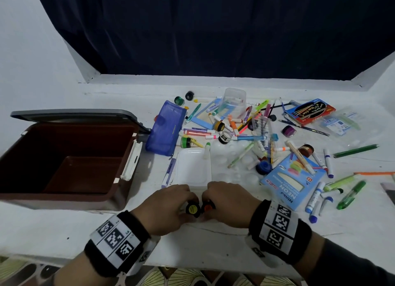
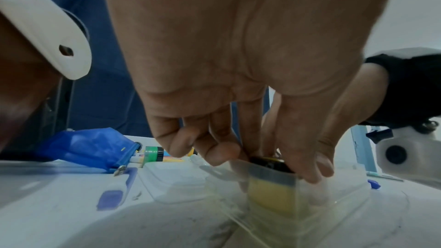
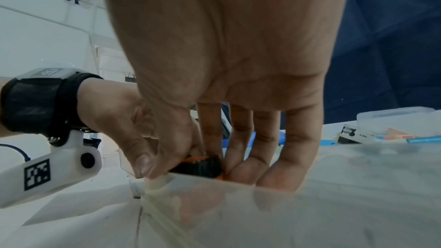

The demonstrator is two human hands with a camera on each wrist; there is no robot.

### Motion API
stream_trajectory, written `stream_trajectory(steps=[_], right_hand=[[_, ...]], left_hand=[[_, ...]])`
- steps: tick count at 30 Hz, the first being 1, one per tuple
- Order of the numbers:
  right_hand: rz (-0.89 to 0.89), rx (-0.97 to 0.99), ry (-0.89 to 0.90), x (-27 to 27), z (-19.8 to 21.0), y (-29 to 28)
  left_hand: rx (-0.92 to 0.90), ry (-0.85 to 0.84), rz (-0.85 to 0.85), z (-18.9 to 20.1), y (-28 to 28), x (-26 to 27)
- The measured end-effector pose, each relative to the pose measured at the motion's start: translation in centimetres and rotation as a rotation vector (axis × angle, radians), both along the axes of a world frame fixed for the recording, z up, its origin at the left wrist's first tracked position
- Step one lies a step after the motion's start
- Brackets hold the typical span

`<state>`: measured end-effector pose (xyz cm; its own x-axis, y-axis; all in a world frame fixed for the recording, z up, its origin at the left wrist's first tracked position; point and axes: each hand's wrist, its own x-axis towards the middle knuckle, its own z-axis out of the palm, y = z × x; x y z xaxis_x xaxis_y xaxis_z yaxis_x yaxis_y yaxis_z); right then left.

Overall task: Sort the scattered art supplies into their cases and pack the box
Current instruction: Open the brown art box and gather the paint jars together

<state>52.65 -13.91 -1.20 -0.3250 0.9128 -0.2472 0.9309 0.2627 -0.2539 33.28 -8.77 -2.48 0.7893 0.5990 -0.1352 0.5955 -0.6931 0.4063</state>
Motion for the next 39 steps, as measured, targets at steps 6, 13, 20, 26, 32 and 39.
stream_trajectory(steps=[6,13,20,26,32,39], right_hand=[[-0.062,-0.004,0.053,0.7,-0.3,-0.3],[-0.326,0.146,0.499,4.3,1.8,-2.1],[-0.481,0.514,0.662,10.5,3.4,-1.5],[-0.493,0.397,0.521,16.5,2.2,0.4],[-0.37,0.059,0.198,19.3,1.3,2.8],[-0.232,0.02,-0.082,18.6,0.6,4.5]], left_hand=[[-0.042,-0.072,0.024,-0.7,-0.1,-0.6],[-0.063,-0.306,0.112,1.3,0.2,-0.7],[-0.011,-0.694,0.281,5.6,2.2,4.4],[0.008,-0.534,0.213,7.2,6.8,9.8],[-0.013,-0.038,0.108,4.6,13.8,15.9],[0.069,0.222,0.012,1.4,17.1,18.3]])
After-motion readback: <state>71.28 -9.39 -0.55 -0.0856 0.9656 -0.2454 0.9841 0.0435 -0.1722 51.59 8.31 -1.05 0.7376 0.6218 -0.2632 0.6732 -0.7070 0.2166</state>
